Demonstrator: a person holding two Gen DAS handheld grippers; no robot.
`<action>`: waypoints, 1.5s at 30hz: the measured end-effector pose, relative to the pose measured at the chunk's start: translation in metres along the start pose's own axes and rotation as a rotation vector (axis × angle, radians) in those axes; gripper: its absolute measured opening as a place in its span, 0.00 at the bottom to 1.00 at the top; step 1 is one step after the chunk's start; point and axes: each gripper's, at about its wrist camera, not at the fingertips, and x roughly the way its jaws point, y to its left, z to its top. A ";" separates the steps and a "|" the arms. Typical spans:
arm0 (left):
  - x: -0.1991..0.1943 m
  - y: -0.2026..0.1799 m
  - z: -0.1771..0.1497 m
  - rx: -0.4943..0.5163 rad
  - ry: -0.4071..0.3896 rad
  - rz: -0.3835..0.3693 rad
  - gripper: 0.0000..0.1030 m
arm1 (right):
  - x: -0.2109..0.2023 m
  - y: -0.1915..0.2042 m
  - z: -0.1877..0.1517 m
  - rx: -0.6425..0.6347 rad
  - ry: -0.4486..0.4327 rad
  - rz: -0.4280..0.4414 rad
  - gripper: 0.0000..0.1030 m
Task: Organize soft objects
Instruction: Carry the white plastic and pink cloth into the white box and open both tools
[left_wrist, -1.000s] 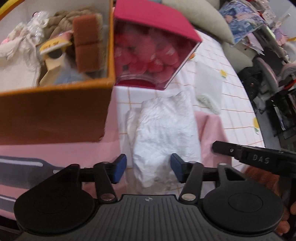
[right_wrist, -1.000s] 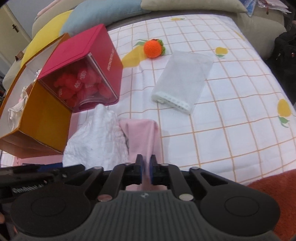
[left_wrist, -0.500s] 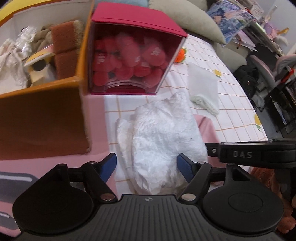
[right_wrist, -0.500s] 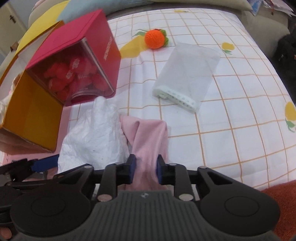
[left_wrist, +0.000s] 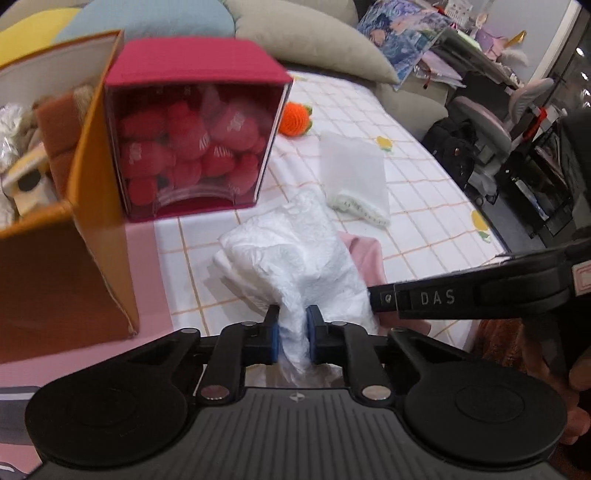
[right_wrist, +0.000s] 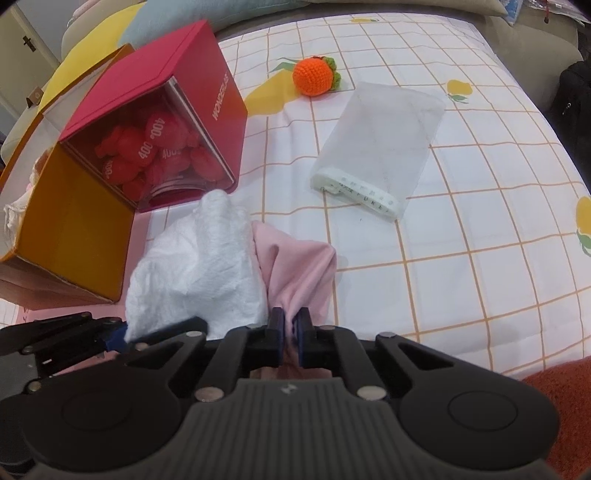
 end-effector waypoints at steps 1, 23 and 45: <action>-0.004 0.001 0.001 -0.004 -0.008 -0.007 0.13 | -0.002 0.000 -0.001 -0.002 -0.007 -0.002 0.04; -0.144 0.015 0.024 -0.048 -0.259 -0.039 0.13 | -0.110 0.048 -0.018 -0.164 -0.328 0.035 0.03; -0.182 0.119 0.058 -0.060 -0.211 0.248 0.13 | -0.089 0.196 0.044 -0.455 -0.264 0.308 0.03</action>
